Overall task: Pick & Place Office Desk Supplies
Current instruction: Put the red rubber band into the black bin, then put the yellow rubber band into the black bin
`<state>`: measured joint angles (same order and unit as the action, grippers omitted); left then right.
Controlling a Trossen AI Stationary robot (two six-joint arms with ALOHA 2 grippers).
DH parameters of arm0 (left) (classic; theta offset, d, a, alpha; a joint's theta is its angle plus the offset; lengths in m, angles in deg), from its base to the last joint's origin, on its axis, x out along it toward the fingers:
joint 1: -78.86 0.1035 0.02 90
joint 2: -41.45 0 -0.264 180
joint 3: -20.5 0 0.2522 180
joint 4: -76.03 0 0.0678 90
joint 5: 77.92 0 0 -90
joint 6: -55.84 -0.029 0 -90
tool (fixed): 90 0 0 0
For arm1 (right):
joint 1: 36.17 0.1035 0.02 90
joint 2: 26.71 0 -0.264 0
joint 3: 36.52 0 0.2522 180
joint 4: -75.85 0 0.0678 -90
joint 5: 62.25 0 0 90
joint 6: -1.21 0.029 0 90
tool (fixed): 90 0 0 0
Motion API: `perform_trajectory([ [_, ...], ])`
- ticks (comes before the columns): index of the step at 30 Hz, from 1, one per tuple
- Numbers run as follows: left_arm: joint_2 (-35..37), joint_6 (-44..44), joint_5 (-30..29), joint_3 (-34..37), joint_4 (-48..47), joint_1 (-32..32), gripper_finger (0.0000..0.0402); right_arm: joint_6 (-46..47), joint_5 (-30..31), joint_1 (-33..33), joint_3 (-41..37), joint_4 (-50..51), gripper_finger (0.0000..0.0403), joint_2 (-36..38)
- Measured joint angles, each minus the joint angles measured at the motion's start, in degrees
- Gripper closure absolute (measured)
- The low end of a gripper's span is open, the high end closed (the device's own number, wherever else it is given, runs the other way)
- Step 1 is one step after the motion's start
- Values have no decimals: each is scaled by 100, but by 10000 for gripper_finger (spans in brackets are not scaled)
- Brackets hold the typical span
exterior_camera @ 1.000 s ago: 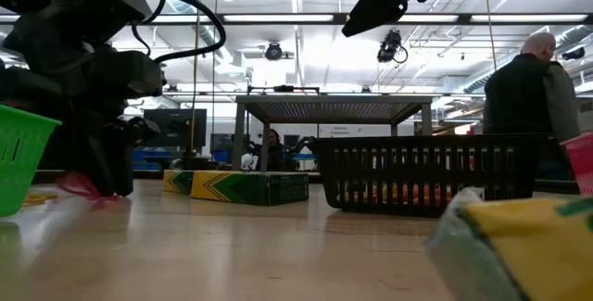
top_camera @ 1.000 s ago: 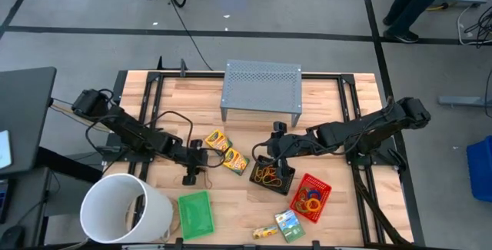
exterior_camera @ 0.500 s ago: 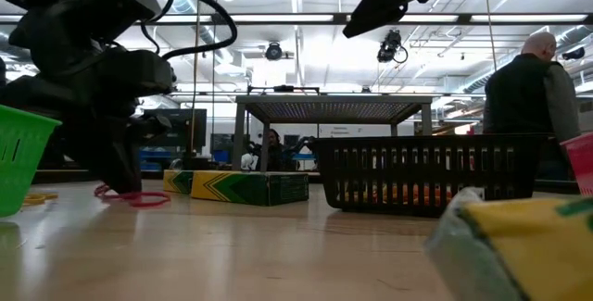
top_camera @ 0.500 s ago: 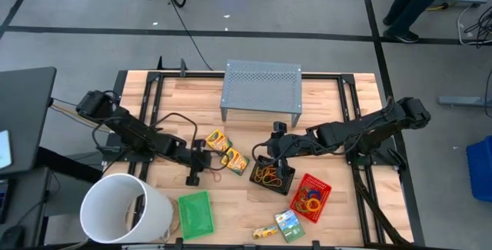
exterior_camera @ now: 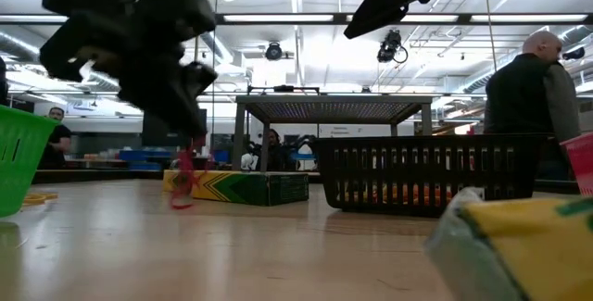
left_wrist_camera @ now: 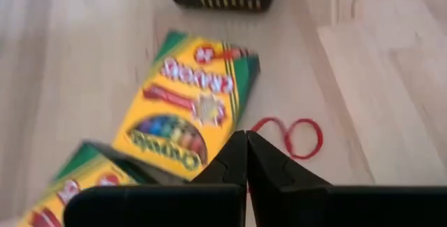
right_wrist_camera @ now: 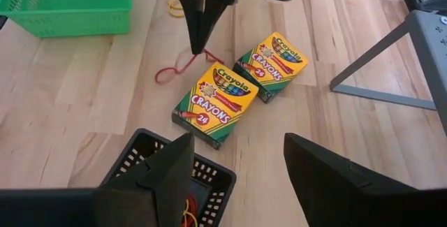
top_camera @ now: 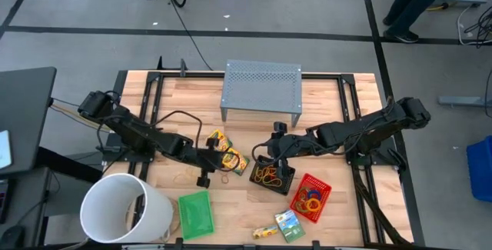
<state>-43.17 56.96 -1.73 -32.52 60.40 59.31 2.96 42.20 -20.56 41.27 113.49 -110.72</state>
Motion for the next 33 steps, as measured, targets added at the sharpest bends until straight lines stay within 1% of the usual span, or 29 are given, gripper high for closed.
perform_trajectory([
  [5,4,-279,-150,-332,20,0,400,-3,37,86,0,-2,172,0],
  [10,11,-686,-226,-713,25,0,401,-5,219,193,1,-2,172,0],
  [20,20,-1794,-236,-1564,56,7,401,-8,380,272,2,-5,172,0],
  [26,20,-2469,-267,-1900,395,15,401,-10,393,270,2,-5,172,0],
  [29,22,-2694,-84,-1979,541,58,402,-8,420,272,2,-4,172,0],
  [31,22,-2701,203,-1979,654,135,402,1,643,284,2,32,172,10],
  [33,-4,-2638,508,-1982,772,231,402,-4,994,303,2,170,172,78],
])
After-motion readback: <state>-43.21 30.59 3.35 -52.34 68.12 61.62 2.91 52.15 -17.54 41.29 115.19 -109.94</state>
